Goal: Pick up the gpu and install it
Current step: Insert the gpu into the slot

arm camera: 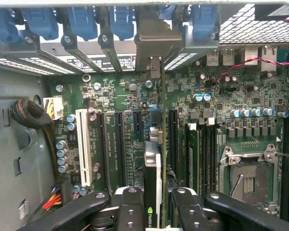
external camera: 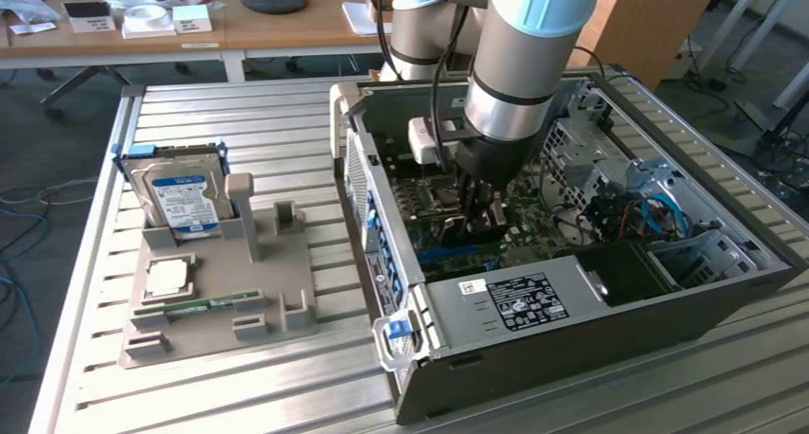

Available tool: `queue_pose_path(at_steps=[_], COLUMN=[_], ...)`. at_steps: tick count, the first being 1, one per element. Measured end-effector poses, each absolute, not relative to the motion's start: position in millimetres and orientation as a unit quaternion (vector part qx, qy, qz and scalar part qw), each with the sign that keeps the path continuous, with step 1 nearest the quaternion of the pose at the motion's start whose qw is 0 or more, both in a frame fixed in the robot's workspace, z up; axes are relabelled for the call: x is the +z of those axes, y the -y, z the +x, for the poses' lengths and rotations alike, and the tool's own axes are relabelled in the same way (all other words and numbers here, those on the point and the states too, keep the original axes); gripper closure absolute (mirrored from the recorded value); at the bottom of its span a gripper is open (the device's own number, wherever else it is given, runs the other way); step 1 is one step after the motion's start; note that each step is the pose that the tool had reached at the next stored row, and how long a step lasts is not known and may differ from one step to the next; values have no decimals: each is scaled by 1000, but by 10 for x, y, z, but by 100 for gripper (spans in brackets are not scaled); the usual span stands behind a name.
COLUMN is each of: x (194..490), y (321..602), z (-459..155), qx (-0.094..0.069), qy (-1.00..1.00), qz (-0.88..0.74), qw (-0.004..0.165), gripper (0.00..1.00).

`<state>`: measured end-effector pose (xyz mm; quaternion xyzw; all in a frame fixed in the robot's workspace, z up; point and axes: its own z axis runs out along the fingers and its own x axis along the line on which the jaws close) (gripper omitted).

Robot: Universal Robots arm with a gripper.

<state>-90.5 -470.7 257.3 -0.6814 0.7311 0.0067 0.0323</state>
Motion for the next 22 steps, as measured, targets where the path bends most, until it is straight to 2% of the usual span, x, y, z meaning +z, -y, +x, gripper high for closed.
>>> queue_pose_path(at_steps=[6,22], x=[2572,2572], y=[4707,4707], z=[-892,-868], qx=[10,10], qy=[-733,-733], qz=[-680,-680], qw=[23,21], gripper=[73,73])
